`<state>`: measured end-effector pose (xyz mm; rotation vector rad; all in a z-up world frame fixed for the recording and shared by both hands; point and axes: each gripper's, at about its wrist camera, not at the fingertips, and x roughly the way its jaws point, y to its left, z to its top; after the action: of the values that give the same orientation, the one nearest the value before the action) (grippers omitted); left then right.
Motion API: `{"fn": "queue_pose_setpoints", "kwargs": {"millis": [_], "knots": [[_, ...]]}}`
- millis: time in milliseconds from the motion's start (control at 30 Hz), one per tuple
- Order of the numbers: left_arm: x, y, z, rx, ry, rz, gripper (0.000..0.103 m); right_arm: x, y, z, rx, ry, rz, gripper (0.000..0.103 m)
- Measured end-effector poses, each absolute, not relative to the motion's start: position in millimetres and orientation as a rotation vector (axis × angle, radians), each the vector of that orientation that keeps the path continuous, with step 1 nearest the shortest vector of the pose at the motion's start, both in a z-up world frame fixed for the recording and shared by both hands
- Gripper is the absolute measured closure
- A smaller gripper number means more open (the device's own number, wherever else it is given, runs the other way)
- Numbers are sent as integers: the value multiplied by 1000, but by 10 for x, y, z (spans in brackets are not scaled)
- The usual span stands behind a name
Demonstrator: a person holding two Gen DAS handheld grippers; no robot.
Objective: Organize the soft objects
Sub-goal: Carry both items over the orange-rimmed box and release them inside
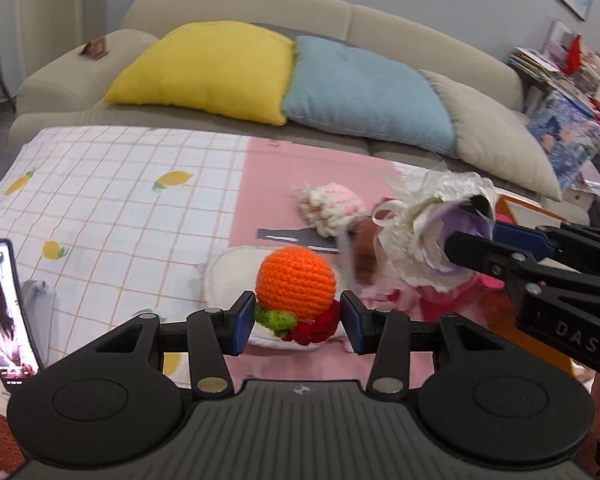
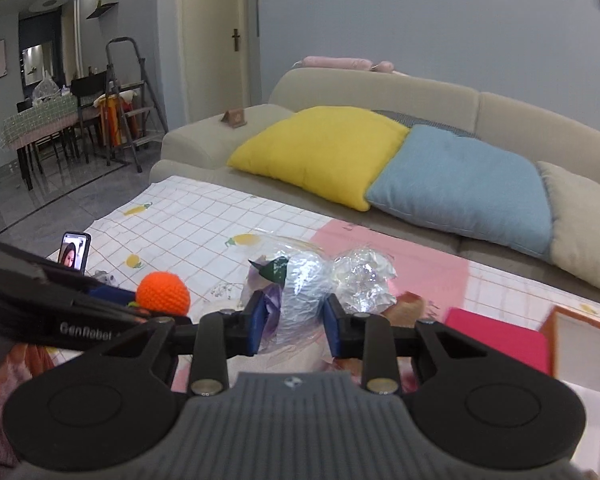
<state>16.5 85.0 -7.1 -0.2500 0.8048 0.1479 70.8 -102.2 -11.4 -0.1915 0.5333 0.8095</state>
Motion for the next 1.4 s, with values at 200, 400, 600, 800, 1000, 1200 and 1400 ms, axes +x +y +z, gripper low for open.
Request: {"fn": "queue_pose_setpoints", "kwargs": {"millis": [200,400,600,800,1000,1200,1400], "knots": [[152,493,14,-196,813,58,51,473,-1510,-112,-199,525,750,73],[227,127,42,-168,824,-31,51,275,-1945,-157,-230,524,668,73],[390,-298,136,-122,824,-157,51,268,-2436,-110,-186,521,556,73],[668,-873,314,-1,786,-327,51,458,-2926,-68,-149,522,419,73],[1068,-1471,325,154,803,-456,51,798,-3308,-207,-224,607,409,73],[1396,-1913,198,281,874,-560,51,1106,-3492,-419,-305,719,473,73],[1697,-2137,-135,394,1023,-601,51,1362,-3404,-634,-298,814,531,73]]}}
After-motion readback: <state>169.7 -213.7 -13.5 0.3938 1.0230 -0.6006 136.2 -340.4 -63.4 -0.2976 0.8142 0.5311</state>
